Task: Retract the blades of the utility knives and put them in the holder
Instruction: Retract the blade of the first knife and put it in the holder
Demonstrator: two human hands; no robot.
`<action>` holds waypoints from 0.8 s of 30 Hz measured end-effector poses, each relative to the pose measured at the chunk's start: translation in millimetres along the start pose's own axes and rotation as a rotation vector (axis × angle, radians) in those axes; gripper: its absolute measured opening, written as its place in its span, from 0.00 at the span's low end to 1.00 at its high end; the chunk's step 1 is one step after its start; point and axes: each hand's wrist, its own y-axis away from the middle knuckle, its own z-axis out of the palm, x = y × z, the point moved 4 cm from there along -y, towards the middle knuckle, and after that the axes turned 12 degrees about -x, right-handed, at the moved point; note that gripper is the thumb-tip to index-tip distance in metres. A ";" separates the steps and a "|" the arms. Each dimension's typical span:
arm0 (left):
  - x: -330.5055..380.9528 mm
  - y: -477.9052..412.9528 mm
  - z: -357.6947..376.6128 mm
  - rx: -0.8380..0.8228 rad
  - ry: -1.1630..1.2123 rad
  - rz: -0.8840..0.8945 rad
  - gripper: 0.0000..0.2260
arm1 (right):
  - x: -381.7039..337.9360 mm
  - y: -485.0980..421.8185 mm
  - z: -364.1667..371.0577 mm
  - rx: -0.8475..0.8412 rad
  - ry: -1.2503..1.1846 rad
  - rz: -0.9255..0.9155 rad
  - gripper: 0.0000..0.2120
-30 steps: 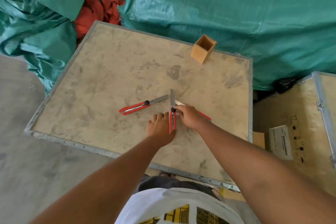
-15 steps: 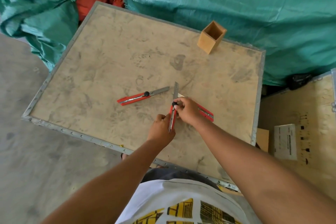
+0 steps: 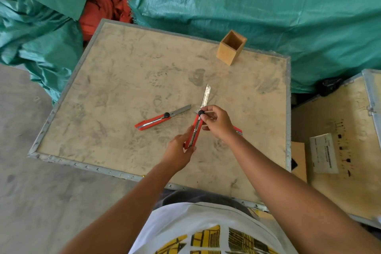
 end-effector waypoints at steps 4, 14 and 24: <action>18.8 8.5 -36.9 -0.076 0.056 0.074 0.34 | -44.3 7.6 -5.6 0.011 -0.024 -0.101 0.09; 43.1 13.4 -116.1 -0.020 0.298 0.260 0.27 | -116.8 23.9 6.9 0.005 0.133 -0.282 0.13; 55.6 14.2 -174.3 -0.033 0.400 0.396 0.25 | -172.5 35.8 26.7 -0.021 0.471 -0.296 0.11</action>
